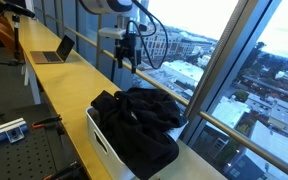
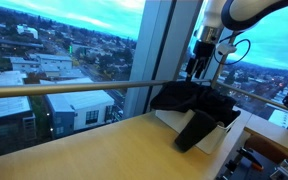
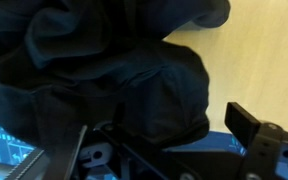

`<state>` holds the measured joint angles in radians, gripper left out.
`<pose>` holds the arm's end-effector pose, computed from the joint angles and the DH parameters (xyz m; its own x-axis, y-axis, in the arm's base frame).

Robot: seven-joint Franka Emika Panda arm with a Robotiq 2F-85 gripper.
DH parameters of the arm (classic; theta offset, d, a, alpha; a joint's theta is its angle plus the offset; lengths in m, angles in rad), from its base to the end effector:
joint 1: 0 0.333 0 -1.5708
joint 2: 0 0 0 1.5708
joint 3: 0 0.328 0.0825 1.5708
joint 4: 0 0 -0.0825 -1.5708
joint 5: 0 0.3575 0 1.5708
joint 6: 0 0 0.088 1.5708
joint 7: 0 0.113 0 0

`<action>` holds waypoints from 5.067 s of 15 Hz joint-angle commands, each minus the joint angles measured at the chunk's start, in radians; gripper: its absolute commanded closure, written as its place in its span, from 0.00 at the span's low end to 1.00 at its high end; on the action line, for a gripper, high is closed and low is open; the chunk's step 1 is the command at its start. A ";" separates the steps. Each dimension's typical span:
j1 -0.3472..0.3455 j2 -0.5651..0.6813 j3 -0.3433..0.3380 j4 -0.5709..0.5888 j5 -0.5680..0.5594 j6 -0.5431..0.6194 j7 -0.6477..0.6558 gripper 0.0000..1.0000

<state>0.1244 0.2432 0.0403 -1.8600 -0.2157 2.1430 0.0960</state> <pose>0.5957 0.0872 0.4126 0.9819 0.1836 0.0469 0.1731 -0.9699 0.1712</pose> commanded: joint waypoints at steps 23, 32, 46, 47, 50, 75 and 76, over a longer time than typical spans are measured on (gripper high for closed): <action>0.013 0.364 0.096 0.175 -0.096 -0.360 -0.933 0.00; 0.001 0.474 0.084 0.260 -0.143 -0.441 -0.922 0.37; -0.144 0.096 0.063 0.259 0.061 -0.430 -0.927 1.00; -0.141 0.098 0.065 0.256 0.065 -0.429 -0.920 0.74; -0.120 0.128 0.086 0.234 0.091 -0.407 -0.922 0.60; -0.005 0.534 0.093 0.307 -0.124 -0.501 -0.925 0.26; -0.003 0.539 0.091 0.308 -0.133 -0.503 -0.919 0.32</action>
<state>0.1099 0.7433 0.1482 -1.5628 -0.3148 1.6715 -0.8217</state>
